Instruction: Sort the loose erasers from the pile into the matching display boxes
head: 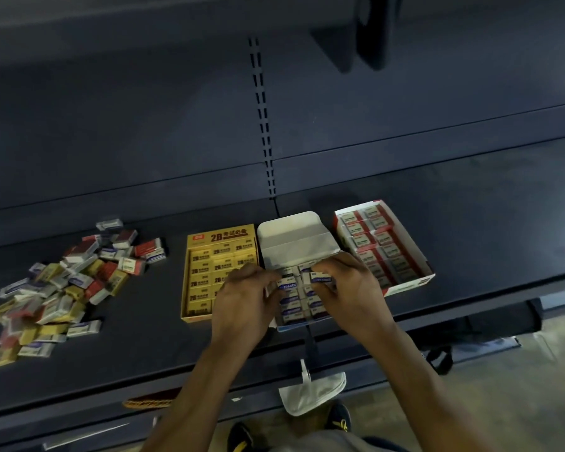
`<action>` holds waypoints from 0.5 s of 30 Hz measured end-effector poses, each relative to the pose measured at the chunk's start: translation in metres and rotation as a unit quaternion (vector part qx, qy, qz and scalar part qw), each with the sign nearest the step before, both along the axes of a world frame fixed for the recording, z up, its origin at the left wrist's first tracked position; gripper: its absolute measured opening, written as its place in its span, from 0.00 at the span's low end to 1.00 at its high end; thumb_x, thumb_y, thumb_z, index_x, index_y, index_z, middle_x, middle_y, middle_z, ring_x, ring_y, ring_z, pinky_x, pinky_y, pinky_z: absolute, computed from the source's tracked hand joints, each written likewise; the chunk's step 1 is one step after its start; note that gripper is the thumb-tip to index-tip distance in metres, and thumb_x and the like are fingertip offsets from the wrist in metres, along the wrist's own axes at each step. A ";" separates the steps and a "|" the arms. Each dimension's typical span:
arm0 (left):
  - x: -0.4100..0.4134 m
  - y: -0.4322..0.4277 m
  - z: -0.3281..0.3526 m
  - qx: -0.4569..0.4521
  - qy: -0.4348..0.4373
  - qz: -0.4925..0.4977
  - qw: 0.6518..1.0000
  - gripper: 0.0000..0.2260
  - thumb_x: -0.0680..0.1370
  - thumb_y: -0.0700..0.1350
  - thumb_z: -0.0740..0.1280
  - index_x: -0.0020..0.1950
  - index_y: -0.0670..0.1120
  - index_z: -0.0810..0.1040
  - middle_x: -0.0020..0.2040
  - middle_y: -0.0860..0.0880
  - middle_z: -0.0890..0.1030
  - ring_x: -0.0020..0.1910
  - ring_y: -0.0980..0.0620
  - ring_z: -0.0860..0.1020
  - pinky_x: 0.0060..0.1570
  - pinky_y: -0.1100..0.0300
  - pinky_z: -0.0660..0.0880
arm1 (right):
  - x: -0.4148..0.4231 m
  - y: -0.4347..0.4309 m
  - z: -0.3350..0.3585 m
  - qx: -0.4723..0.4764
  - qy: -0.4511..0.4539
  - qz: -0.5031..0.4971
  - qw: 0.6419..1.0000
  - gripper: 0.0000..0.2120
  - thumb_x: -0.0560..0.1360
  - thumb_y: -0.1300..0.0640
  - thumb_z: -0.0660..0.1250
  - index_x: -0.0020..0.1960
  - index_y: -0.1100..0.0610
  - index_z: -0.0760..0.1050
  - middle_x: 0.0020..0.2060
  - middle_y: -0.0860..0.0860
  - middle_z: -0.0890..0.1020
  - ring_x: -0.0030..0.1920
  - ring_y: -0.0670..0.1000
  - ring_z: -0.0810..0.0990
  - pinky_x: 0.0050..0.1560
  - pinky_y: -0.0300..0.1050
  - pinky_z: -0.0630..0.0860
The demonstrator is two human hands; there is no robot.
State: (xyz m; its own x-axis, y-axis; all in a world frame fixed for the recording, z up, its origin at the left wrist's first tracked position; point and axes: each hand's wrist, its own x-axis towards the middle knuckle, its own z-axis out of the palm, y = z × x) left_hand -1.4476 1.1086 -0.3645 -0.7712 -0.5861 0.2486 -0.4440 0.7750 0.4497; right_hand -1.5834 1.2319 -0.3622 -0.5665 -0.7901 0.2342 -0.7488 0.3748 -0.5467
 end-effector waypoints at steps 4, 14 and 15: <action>-0.004 0.004 0.000 -0.032 -0.014 0.011 0.999 0.14 0.66 0.40 0.77 0.51 0.47 0.84 0.45 0.50 0.82 0.43 0.45 0.79 0.34 0.59 0.75 | -0.003 0.003 -0.002 0.000 0.001 0.008 1.000 0.14 0.67 0.61 0.74 0.52 0.55 0.79 0.52 0.53 0.79 0.53 0.57 0.78 0.49 0.46 0.76; -0.009 0.007 -0.006 -0.012 -0.026 0.029 0.999 0.08 0.65 0.38 0.76 0.41 0.43 0.81 0.44 0.47 0.77 0.41 0.46 0.78 0.34 0.58 0.74 | 0.010 -0.002 -0.006 0.003 0.004 0.038 0.999 0.12 0.65 0.63 0.74 0.47 0.57 0.80 0.47 0.53 0.81 0.48 0.59 0.80 0.43 0.48 0.78; -0.009 0.007 -0.005 -0.010 -0.022 0.023 0.999 0.08 0.65 0.38 0.76 0.41 0.43 0.81 0.43 0.47 0.77 0.40 0.46 0.78 0.34 0.59 0.74 | 0.012 -0.003 -0.006 0.003 0.004 0.043 0.999 0.11 0.65 0.64 0.74 0.47 0.57 0.80 0.47 0.53 0.81 0.47 0.58 0.79 0.43 0.47 0.78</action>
State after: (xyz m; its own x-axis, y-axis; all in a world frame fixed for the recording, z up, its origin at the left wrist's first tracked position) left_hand -1.4567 1.1154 -0.3698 -0.7543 -0.6159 0.2275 -0.4982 0.7626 0.4127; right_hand -1.5718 1.2285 -0.3683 -0.4938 -0.8377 0.2333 -0.7829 0.3115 -0.5385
